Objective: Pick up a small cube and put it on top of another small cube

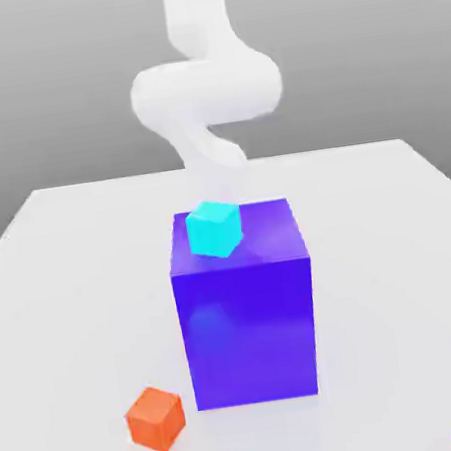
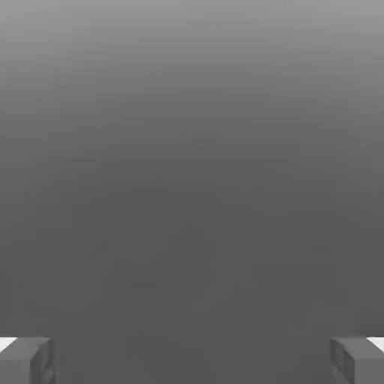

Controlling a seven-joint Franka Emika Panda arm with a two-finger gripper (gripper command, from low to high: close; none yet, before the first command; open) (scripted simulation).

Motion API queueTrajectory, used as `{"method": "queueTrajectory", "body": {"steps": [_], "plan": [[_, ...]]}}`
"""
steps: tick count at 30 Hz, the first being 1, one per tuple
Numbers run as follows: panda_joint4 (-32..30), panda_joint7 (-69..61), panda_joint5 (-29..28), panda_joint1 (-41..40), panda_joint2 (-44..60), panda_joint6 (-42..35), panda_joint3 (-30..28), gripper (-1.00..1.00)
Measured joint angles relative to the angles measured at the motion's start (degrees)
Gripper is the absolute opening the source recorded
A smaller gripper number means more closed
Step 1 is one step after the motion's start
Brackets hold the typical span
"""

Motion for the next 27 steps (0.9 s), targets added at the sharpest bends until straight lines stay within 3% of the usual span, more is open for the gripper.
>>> {"method": "queueTrajectory", "body": {"steps": [27], "plan": [[7.7, -18.2, -5.4, 11.5, 56.5, 12.5, 7.5, 0.0]]}}
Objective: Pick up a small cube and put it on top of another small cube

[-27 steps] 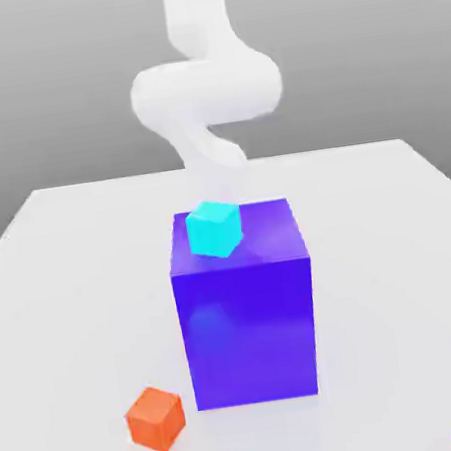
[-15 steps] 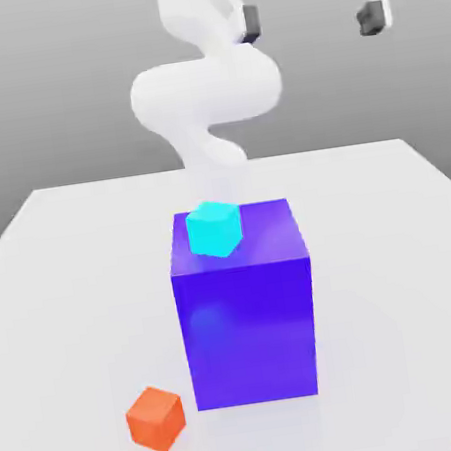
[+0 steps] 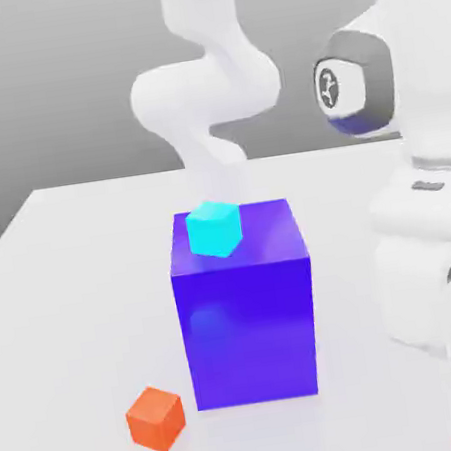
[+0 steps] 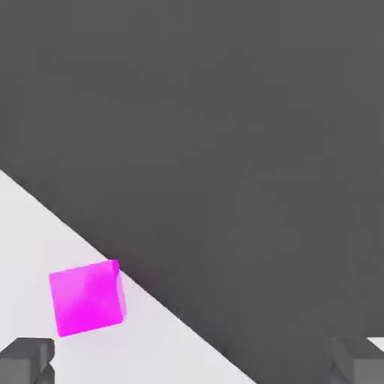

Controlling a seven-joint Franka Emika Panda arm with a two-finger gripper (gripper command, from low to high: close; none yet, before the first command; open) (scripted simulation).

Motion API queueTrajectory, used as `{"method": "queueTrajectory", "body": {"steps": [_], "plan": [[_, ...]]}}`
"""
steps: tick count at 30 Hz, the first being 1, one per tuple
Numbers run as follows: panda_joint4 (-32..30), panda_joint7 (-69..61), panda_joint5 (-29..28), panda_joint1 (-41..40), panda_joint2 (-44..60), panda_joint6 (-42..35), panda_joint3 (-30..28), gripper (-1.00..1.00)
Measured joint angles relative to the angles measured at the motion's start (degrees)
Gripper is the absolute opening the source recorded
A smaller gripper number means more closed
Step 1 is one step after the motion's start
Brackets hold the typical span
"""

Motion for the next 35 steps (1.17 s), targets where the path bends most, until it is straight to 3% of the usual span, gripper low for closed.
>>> {"method": "queueTrajectory", "body": {"steps": [8, 9, 15, 20, 28, 31, 32, 35], "plan": [[2.9, -1.6, -3.3, 3.3, 16.7, 7.1, -0.3, 0.0], [3.3, -1.4, -3.6, 3.5, 18.2, 8.2, -0.6, -1.0], [3.5, -1.4, -3.8, 3.7, 18.9, 8.7, -0.8, -1.0], [1.5, -2.5, -1.8, 2.4, 11.4, 3.1, 0.5, -1.0], [-7.0, 5.3, 5.7, -8.0, 0.9, 1.5, -9.2, -1.0], [-8.4, 7.4, 8.6, -11.7, 3.5, 5.5, -12.2, -1.0], [-8.5, 7.5, 9.2, -12.3, 5.2, 7.3, -12.3, 1.0], [-8.5, 7.5, 9.2, -12.3, 5.2, 7.3, -12.3, 1.0]]}}
